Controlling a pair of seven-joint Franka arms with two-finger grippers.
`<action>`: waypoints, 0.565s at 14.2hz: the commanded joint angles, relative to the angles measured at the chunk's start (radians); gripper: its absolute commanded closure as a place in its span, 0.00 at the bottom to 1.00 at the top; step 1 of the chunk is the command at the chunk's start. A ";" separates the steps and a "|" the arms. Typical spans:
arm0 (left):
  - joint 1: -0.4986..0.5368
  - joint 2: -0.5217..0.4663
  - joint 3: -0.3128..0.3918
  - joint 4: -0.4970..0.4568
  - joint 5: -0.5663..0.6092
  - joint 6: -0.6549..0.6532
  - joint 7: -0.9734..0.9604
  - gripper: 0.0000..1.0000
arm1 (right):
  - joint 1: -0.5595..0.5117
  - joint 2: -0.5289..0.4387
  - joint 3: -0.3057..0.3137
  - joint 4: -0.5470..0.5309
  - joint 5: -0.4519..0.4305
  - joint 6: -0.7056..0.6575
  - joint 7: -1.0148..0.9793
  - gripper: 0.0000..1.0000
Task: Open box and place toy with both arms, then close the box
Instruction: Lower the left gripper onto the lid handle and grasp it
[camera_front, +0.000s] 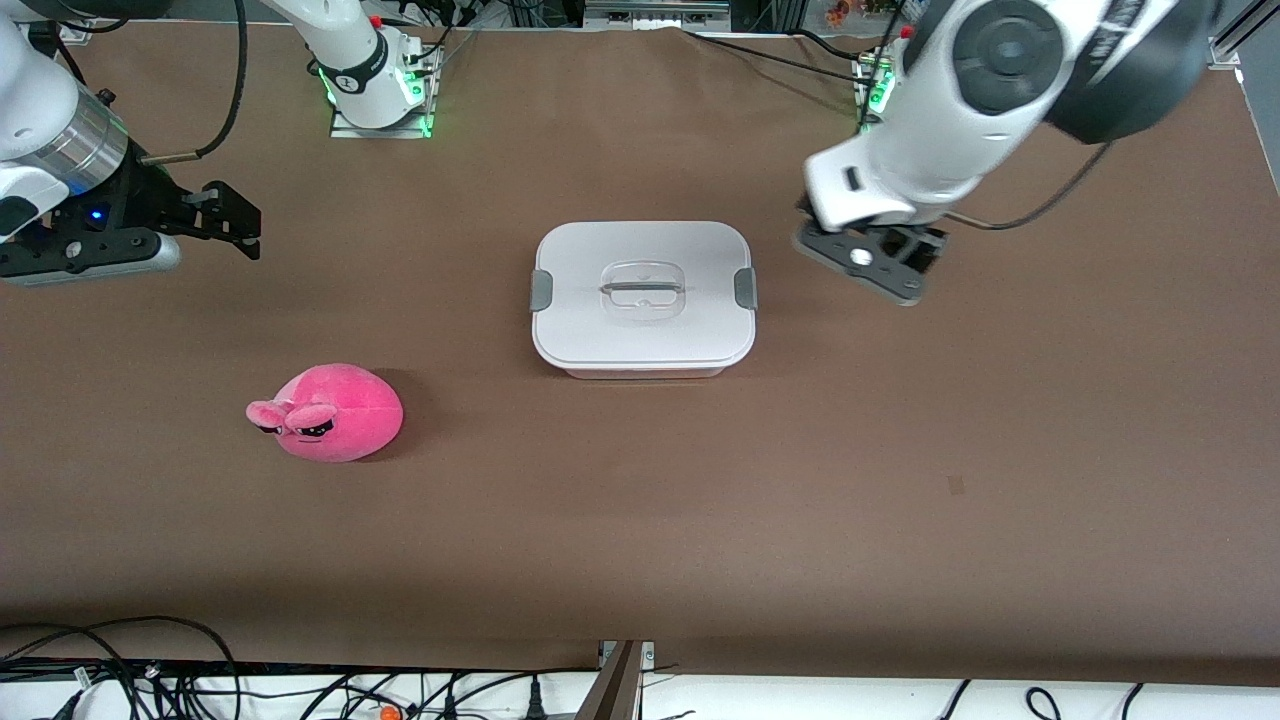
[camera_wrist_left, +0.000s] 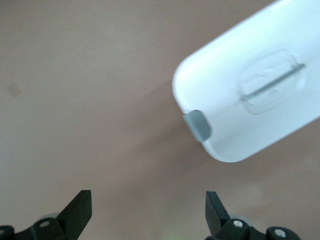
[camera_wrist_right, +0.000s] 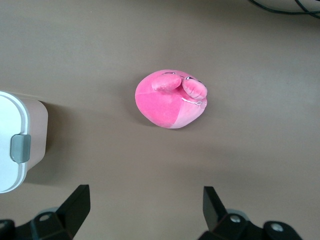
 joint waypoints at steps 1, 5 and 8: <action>-0.095 0.069 0.015 0.038 -0.018 0.024 0.015 0.00 | 0.003 -0.002 0.001 0.014 0.006 -0.005 0.014 0.00; -0.174 0.170 0.015 0.038 -0.021 0.209 0.200 0.00 | -0.011 0.008 -0.006 0.014 0.028 -0.003 0.009 0.00; -0.220 0.219 0.014 0.036 -0.013 0.274 0.294 0.00 | -0.030 0.013 -0.049 0.012 0.114 0.009 -0.005 0.00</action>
